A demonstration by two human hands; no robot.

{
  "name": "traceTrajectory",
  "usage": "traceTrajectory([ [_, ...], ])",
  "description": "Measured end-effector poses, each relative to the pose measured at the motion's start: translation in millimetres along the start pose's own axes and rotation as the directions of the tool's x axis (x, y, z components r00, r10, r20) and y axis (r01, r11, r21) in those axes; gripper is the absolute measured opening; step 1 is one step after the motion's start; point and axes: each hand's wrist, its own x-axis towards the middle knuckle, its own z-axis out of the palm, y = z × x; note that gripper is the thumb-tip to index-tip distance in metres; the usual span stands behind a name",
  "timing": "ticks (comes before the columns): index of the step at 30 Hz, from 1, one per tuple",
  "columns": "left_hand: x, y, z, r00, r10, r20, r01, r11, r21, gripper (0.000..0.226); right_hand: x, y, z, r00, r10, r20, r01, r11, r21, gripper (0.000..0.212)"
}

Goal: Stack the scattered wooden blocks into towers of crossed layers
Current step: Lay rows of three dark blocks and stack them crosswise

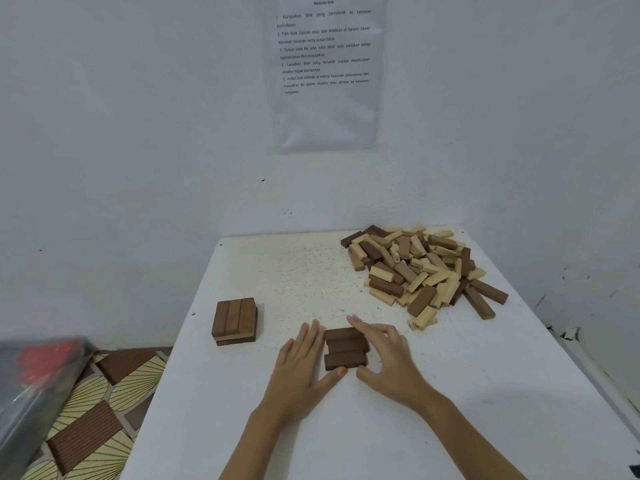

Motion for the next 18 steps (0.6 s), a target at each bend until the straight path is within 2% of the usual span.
traceTrajectory([
  [2, -1.2, 6.6, 2.2, 0.998, -0.051, -0.042, 0.052, 0.998, 0.030, 0.090, 2.2, 2.8, 4.4, 1.000, -0.023, 0.020, 0.025, 0.992, -0.127, 0.084],
  [6, -4.3, 19.7, 11.5, 0.989, -0.110, -0.096, 0.112, 0.994, 0.011, 0.090, 1.2, 7.9, 16.3, 0.995, 0.092, -0.029, -0.096, 0.926, -0.364, 0.098],
  [8, -5.9, 24.0, 16.3, 0.984, -0.133, -0.115, 0.134, 0.991, 0.001, 0.089, -0.2, 8.0, 23.1, 0.996, 0.053, -0.072, -0.081, 0.877, -0.473, 0.094],
  [11, -3.4, 24.7, 18.1, 0.980, -0.140, -0.144, 0.139, 0.990, -0.018, 0.082, -3.6, 9.1, 26.7, 0.995, 0.060, -0.078, -0.093, 0.837, -0.539, 0.073],
  [18, 1.2, 21.3, 27.9, 0.970, -0.137, -0.202, 0.131, 0.990, -0.045, 0.077, -5.6, 8.0, 28.7, 0.994, 0.045, -0.102, -0.098, 0.795, -0.598, 0.071],
])
